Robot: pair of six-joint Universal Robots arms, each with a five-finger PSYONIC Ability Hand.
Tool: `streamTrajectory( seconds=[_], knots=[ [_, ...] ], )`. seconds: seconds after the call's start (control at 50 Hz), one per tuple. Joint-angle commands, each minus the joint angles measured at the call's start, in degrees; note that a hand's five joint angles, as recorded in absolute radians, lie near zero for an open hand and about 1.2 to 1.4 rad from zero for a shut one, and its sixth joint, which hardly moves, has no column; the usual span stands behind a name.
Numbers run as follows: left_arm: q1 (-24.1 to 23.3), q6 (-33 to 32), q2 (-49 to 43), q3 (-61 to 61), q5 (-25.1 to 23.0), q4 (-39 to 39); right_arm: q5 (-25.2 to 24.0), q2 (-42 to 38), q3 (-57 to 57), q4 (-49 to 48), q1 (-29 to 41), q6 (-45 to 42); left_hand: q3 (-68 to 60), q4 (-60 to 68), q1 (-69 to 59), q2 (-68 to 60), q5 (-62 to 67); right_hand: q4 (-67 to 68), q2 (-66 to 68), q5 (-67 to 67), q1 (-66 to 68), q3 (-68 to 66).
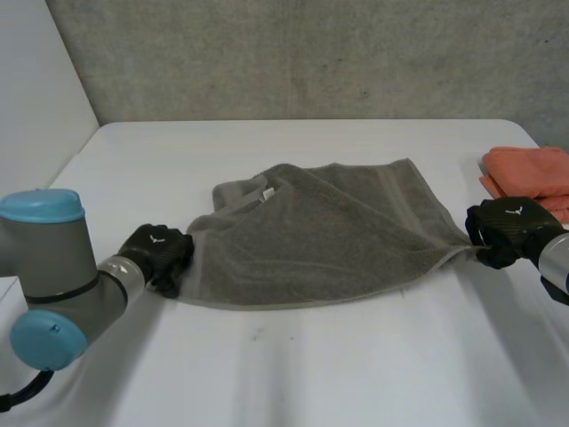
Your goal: Fold the laundry.
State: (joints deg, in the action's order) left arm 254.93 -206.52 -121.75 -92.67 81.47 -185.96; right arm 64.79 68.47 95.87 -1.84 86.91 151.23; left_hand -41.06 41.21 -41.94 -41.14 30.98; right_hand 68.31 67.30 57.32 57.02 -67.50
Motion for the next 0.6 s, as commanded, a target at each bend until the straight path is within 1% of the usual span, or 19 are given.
streamTrajectory(
  seconds=[0.02,0.06,0.08,0.1,0.24,0.3,0.34,0.36,0.38,0.42,0.44,0.46,0.52,0.54,0.6],
  knots=[
    [-0.31,-0.02,-1.74,1.70,-0.09,-0.20,-0.01,0.00,0.02,0.00,0.01,-0.06,-19.08,18.93,-18.20,-19.00,19.16,11.69,12.70,12.68,22.98,-12.50],
    [-0.31,-0.02,-2.09,1.88,-0.09,-0.20,-0.01,0.00,0.02,0.00,-0.07,-0.06,-23.80,23.64,-22.92,-23.72,23.88,11.69,12.70,12.68,22.98,-12.50],
    [-0.31,-0.02,-2.27,2.14,0.00,-0.20,-0.01,0.00,0.02,0.00,0.01,-0.06,-33.98,33.83,-33.10,-33.91,34.06,11.69,12.70,12.68,22.98,-12.50],
    [-0.31,-0.02,-2.35,2.32,-0.09,-0.20,-0.01,0.00,0.02,0.00,-0.07,-0.06,-38.89,38.74,-38.01,-38.81,38.97,11.69,12.70,12.68,22.98,-12.50],
    [-0.40,-0.02,-2.27,4.07,0.70,0.86,-0.27,0.17,-0.07,0.09,0.01,-0.06,-38.94,38.79,-38.06,-38.86,39.02,11.69,12.70,12.68,22.98,-12.50],
    [-1.01,-0.02,-0.43,4.17,0.88,2.26,0.07,0.61,-0.51,0.70,0.10,-0.06,-38.94,38.79,-38.06,-38.86,39.02,11.69,12.70,12.68,22.98,-12.50],
    [-1.10,-0.02,3.33,3.82,1.32,3.49,0.25,1.31,-0.69,1.14,0.10,-0.06,-38.94,38.79,-38.06,-38.86,39.02,11.69,12.70,12.68,22.98,-12.50],
    [-1.10,-0.02,5.27,3.55,1.58,3.93,0.17,3.23,-0.95,2.27,0.19,-0.32,-38.94,38.79,-38.06,-38.86,39.02,11.69,12.70,12.68,22.98,-12.50],
    [-1.10,-0.02,9.47,3.12,2.37,5.07,0.25,4.73,-1.21,3.15,0.19,-0.67,-38.94,38.79,-38.06,-38.86,39.02,11.69,12.70,12.68,22.98,-12.50],
    [-0.75,-0.02,13.71,2.59,3.07,6.21,0.08,8.33,-1.47,5.61,0.19,-1.98,-38.94,38.79,-38.06,-38.86,39.02,11.69,12.70,12.68,22.98,-12.50],
    [-0.66,-0.02,15.82,2.41,3.25,6.92,-0.27,11.65,-2.17,8.15,0.01,-3.38,-38.94,38.79,-38.06,-38.86,39.02,11.69,12.70,12.68,22.98,-12.50],
    [-0.57,-0.02,19.58,2.23,3.34,8.05,-0.36,13.25,-2.70,9.30,-0.16,-4.00,-38.94,38.79,-38.06,-38.86,39.02,11.69,12.70,12.68,22.98,-12.50],
    [-0.22,-0.02,25.40,2.41,3.34,9.91,-0.27,18.52,-5.24,12.82,-0.43,-6.29,-38.94,38.79,-38.06,-38.86,39.02,11.69,12.70,12.68,22.98,-12.50],
    [0.30,-0.02,29.16,2.49,3.34,11.30,-0.27,19.59,-5.95,13.61,-0.43,-6.73,-38.94,38.79,-38.06,-38.86,39.02,11.69,12.70,12.68,22.98,-12.50],
    [1.18,-0.11,34.10,2.76,3.25,13.42,0.34,23.88,-9.72,15.90,-0.34,-8.05,-38.94,38.79,-38.06,-38.86,39.02,11.69,12.70,12.68,22.98,-12.50]
  ],
)
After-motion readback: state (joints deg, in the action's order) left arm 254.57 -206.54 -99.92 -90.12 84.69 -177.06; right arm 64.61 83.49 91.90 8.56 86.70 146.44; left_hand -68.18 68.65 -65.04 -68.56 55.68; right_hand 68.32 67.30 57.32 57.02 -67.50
